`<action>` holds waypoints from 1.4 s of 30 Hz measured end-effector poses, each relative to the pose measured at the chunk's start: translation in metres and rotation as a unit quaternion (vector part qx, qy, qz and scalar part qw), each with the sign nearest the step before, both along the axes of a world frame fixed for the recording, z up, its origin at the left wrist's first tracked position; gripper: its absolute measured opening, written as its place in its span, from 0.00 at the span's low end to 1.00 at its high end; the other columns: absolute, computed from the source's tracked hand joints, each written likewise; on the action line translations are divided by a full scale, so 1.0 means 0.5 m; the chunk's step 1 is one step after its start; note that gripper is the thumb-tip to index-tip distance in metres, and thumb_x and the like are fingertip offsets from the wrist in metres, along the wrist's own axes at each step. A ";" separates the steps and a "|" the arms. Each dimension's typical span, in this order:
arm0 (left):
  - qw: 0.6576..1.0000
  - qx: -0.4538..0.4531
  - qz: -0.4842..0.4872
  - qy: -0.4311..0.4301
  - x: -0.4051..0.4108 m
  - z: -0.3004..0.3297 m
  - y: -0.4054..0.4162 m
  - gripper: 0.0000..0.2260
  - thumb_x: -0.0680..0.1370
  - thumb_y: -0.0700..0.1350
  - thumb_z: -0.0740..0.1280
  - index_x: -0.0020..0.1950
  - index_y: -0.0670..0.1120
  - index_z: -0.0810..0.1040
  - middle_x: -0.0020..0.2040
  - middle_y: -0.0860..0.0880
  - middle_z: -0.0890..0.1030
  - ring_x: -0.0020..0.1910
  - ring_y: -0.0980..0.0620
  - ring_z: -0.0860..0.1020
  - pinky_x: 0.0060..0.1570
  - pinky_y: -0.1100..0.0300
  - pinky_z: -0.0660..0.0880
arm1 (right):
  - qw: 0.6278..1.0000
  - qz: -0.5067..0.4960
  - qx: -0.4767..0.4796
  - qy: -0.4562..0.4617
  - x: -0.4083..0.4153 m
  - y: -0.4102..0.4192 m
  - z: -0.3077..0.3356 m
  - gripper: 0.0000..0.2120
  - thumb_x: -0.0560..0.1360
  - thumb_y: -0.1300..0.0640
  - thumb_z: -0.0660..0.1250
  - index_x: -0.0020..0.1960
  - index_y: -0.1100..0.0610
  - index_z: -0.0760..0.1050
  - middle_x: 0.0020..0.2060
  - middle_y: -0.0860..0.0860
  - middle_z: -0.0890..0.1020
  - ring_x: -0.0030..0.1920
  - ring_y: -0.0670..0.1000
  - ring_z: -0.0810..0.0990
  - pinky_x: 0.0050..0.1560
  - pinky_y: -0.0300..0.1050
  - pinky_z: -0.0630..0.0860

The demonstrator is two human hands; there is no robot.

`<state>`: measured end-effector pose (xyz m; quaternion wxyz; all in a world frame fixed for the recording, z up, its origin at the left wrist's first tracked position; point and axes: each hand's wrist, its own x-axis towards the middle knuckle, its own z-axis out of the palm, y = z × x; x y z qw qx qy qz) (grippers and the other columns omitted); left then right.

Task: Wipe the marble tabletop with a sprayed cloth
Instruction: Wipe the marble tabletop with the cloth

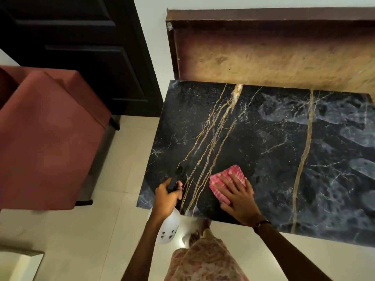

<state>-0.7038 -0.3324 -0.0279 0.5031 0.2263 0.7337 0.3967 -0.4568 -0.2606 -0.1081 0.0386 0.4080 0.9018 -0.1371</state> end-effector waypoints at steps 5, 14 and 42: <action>1.000 0.012 0.007 0.017 0.001 0.006 -0.035 0.12 0.73 0.29 0.63 0.40 0.46 0.78 0.32 0.47 0.75 0.25 0.56 0.70 0.24 0.66 0.66 | 0.998 -0.044 -0.015 0.034 -0.151 -0.023 0.015 0.29 0.73 0.41 0.63 0.72 0.47 0.66 0.72 0.53 0.68 0.73 0.62 0.62 0.66 0.76 0.49; 0.999 0.031 0.007 0.016 0.028 0.003 -0.062 0.12 0.73 0.29 0.63 0.40 0.45 0.78 0.28 0.49 0.74 0.20 0.60 0.68 0.21 0.69 0.64 | 0.992 0.125 0.024 0.000 -0.055 -0.131 -0.012 0.26 0.73 0.38 0.58 0.70 0.41 0.67 0.70 0.47 0.72 0.72 0.55 0.66 0.68 0.71 0.58; 0.999 -0.005 -0.043 0.004 0.305 0.035 0.074 0.13 0.68 0.27 0.62 0.43 0.42 0.78 0.34 0.47 0.76 0.28 0.53 0.70 0.25 0.63 0.65 | 0.996 0.063 -0.007 -0.054 0.292 0.061 0.009 0.28 0.72 0.40 0.58 0.72 0.43 0.66 0.71 0.49 0.70 0.73 0.58 0.65 0.72 0.67 0.49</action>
